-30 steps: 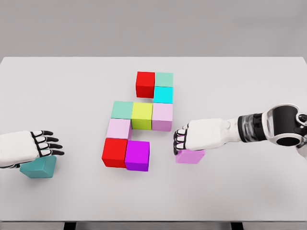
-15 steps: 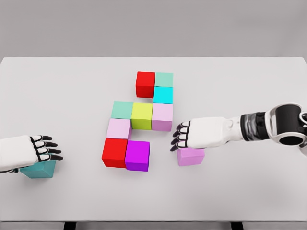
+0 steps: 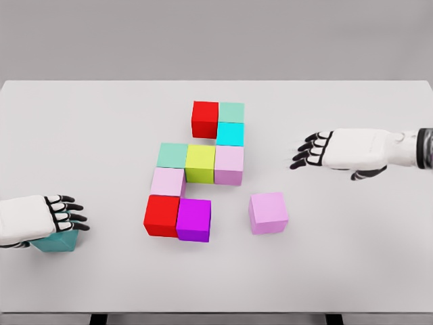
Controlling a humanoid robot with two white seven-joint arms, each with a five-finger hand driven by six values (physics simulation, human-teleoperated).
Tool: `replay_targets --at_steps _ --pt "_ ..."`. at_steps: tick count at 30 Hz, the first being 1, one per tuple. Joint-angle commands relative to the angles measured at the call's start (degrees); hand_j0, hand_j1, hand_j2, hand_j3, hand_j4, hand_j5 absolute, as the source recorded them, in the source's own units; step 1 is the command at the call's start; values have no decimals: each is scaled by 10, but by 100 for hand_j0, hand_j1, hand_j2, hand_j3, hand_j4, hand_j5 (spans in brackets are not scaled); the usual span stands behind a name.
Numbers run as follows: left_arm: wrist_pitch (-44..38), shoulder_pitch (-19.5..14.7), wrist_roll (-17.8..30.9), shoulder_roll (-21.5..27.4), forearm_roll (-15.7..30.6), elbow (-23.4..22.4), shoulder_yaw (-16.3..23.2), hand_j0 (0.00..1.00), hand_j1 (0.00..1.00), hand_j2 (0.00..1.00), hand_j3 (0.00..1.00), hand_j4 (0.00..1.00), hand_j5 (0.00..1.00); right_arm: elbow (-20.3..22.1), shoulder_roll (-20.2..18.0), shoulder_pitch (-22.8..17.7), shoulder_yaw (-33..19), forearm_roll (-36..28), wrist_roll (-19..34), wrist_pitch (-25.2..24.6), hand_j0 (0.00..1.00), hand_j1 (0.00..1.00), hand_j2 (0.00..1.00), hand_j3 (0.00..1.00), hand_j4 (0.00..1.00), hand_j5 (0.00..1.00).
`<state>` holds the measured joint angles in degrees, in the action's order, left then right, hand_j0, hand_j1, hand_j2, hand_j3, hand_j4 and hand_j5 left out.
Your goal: Assemble the squares on the desktop into the number 2
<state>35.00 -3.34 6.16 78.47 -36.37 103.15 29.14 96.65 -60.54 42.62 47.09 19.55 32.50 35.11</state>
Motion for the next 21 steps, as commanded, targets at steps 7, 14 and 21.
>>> replay_targets --at_steps 7,14,21 --pt "0 0 14 0 -1 0 0 64 64 64 64 64 64 -25 -40 62 150 1 3 -1 100 100 100 100 100 100" --pt "0 1 14 0 0 -1 -6 65 65 65 65 65 65 44 -40 61 165 16 4 -1 99 99 99 99 99 99" --pt "0 -8 13 -2 3 -8 -22 65 65 65 65 65 65 45 -31 61 165 15 4 -1 99 99 99 99 99 99"
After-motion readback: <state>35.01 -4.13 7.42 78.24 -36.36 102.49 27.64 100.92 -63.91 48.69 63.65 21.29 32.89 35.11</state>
